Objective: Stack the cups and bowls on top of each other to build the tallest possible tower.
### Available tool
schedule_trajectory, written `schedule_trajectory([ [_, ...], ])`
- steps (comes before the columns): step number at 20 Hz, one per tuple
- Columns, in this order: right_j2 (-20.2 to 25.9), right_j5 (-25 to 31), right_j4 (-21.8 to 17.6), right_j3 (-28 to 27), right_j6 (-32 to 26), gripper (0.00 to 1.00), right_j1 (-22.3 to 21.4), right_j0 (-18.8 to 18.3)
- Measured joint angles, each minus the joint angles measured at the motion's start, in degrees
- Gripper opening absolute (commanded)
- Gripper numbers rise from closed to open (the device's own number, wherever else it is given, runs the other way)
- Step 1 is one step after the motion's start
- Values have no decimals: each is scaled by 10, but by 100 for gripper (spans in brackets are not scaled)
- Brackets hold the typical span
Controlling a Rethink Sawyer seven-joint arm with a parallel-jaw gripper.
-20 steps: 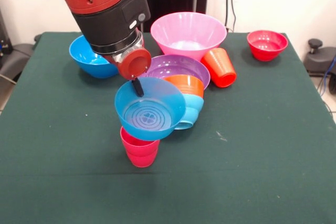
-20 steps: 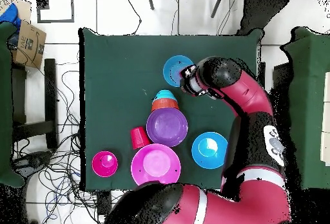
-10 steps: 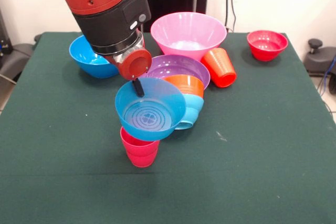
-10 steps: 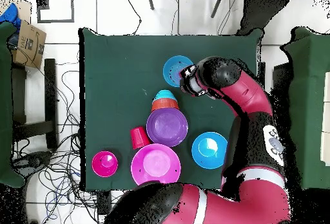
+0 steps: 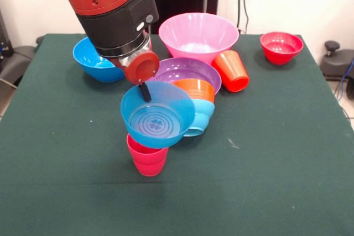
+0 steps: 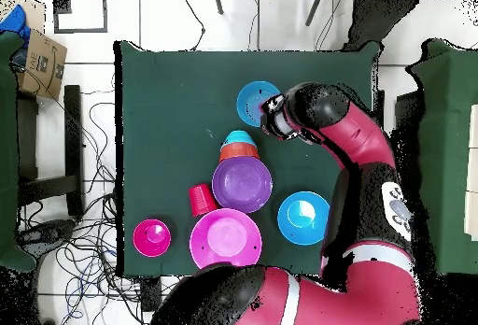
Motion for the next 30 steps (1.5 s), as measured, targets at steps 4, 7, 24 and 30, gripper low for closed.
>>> schedule_trajectory([
  [4, 0, 0, 0, 0, 0, 0, 0, 0],
  [7, 0, 0, -1, 0, 0, 0, 0, 0],
  [24, 0, -73, -2, 0, 0, 0, 25, -9],
  [30, 0, -91, -4, 0, 0, 100, 34, -12],
])
